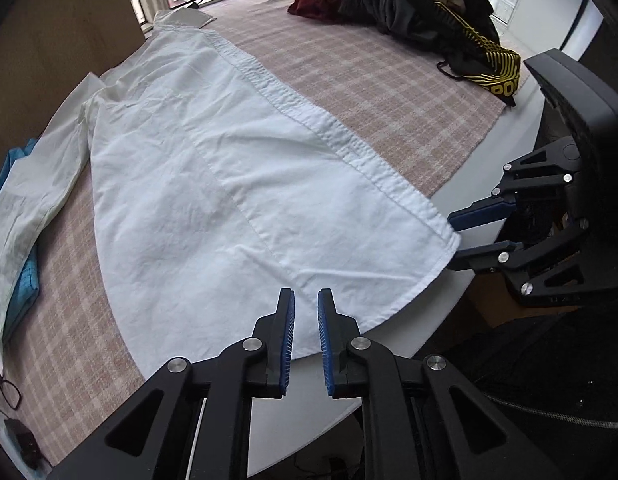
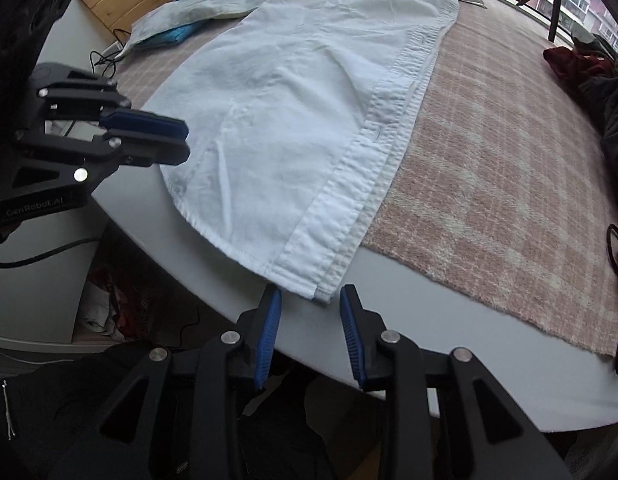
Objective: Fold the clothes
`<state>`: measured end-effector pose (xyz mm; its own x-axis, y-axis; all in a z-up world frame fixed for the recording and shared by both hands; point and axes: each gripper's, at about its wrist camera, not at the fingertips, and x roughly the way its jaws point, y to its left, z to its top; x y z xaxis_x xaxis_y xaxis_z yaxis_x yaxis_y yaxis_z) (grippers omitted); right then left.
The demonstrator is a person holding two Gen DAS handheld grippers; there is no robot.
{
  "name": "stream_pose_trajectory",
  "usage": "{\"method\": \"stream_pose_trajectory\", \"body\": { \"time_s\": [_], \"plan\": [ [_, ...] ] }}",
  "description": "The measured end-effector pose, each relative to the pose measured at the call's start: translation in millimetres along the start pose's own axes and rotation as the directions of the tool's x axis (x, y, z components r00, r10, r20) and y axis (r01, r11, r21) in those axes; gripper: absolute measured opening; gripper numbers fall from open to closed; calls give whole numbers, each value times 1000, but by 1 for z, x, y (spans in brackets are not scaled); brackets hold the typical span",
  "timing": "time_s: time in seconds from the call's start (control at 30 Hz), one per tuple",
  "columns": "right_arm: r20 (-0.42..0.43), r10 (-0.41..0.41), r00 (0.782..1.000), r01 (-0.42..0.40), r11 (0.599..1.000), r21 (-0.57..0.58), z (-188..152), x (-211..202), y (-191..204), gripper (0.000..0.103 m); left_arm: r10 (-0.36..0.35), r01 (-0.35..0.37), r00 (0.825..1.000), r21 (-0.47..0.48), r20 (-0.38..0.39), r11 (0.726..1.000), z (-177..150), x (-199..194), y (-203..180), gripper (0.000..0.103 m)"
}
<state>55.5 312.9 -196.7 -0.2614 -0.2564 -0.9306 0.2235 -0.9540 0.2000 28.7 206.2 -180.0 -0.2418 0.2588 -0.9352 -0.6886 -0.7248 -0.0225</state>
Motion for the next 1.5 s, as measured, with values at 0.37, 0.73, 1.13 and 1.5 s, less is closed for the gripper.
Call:
{"method": "stream_pose_trajectory", "body": {
  "time_s": [0.37,0.73,1.13,1.5],
  "plan": [
    [71,97,993,-104,988,112,26,-25,-22,5,102,-107,994,-149,-40,983,-18,10,75,12],
    [4,50,999,-50,998,-36,5,-12,-1,26,88,-92,996,-140,-29,986,-27,4,74,14],
    [64,37,997,-35,999,-26,26,-10,7,8,61,-70,996,-173,-59,982,-27,15,88,20],
    [51,-31,998,33,999,-26,27,-19,1,5,57,-67,996,-161,-62,985,-28,11,91,20]
  ]
}}
